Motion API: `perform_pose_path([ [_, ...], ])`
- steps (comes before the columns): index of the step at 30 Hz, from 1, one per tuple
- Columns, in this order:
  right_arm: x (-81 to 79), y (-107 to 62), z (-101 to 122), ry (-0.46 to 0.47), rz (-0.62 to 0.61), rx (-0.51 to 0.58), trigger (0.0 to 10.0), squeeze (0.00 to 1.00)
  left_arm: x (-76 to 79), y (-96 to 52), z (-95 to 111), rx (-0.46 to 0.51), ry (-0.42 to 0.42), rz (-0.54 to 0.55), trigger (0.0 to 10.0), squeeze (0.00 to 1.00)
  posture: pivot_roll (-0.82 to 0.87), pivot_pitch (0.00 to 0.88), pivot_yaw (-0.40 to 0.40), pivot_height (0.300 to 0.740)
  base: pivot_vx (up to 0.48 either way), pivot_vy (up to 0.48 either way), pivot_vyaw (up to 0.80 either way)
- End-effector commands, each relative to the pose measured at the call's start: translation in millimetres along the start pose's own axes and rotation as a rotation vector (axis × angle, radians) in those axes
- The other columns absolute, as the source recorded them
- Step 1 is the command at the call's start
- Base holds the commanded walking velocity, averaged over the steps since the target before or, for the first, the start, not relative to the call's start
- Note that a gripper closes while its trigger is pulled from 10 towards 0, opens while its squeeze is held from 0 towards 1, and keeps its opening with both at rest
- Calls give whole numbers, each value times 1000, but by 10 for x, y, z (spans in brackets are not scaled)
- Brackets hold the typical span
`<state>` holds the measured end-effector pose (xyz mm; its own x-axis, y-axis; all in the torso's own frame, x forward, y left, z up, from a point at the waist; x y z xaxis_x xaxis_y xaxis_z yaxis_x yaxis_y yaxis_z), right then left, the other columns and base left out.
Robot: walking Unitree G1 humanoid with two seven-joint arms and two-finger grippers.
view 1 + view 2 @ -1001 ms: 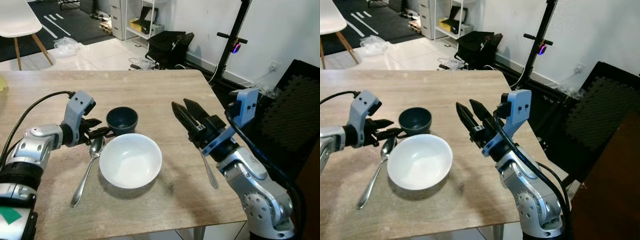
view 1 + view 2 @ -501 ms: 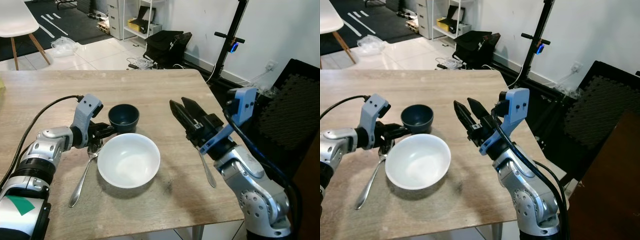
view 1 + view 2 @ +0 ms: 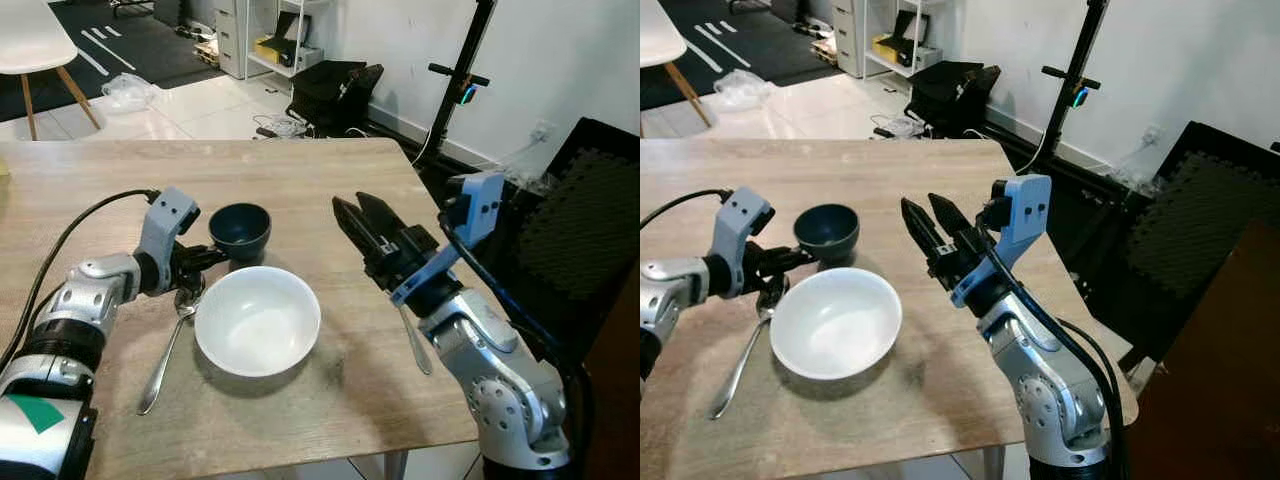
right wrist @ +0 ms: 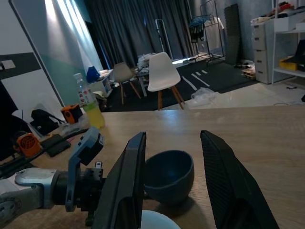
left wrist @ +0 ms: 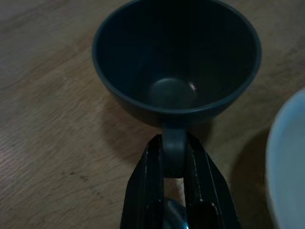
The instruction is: Setting the table
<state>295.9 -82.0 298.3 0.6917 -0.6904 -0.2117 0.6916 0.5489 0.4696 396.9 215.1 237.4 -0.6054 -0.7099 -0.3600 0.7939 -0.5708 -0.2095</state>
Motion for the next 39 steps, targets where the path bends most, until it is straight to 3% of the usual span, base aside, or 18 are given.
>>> perform_pose_path([
  [1,16,-7,-19,-8,-7,-2,10000,0,11,-17,-18,-30,35,-8,10000,0,104,175,1,740,0,0,0],
  [9,51,-24,-19,-14,-24,3,10000,0,6,-11,-9,-63,61,30,10000,0,108,165,8,740,0,0,0],
  [13,33,-26,-59,-7,-26,-1,10000,0,6,-61,-57,-64,32,62,10000,0,109,147,-4,740,0,0,0],
  [22,35,-11,-51,-13,-16,-9,10000,0,72,-27,-146,-68,-15,79,10000,0,98,144,-15,740,0,0,0],
  [23,29,-6,-55,-13,-15,-9,10000,0,68,-31,-149,-68,-12,80,10000,165,99,145,-15,740,0,0,0],
  [24,29,-6,-55,-13,-15,-9,10000,0,68,-31,-149,-68,-12,80,10000,165,99,145,-15,740,0,0,0],
  [25,21,-5,-60,-10,-13,-8,10000,0,68,-36,-157,-77,-14,87,10000,1000,99,146,-14,740,0,0,0],
  [30,11,-11,-74,-7,-12,-9,10000,0,53,-44,-104,-57,-8,106,10000,1000,100,146,-11,740,0,0,0],
  [31,13,-14,-75,-7,-13,-9,10000,0,41,-52,-80,-46,-11,115,10000,0,100,146,-11,740,0,0,0],
  [37,24,-25,-73,-8,-16,-9,10000,0,25,-154,82,-1,38,129,10000,0,106,142,-9,740,0,0,0],
  [39,26,-29,-67,-10,-15,-7,10000,0,75,-273,224,30,68,129,10000,0,115,142,-7,740,0,0,0],
])
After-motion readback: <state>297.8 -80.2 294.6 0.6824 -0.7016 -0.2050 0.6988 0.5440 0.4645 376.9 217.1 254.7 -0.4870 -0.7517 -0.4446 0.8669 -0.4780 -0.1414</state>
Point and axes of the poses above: a point about 5 cm out from each wrist's last joint towards the gripper, its own y axis pointing out of the wrist towards the gripper, its own z axis along the axis of the wrist's last joint, x = y × z, the point moved 1 cm from there along y, pointing out of the wrist towards the gripper, and after that the axes turned 7 degrees about y, right-handed, at the moved point
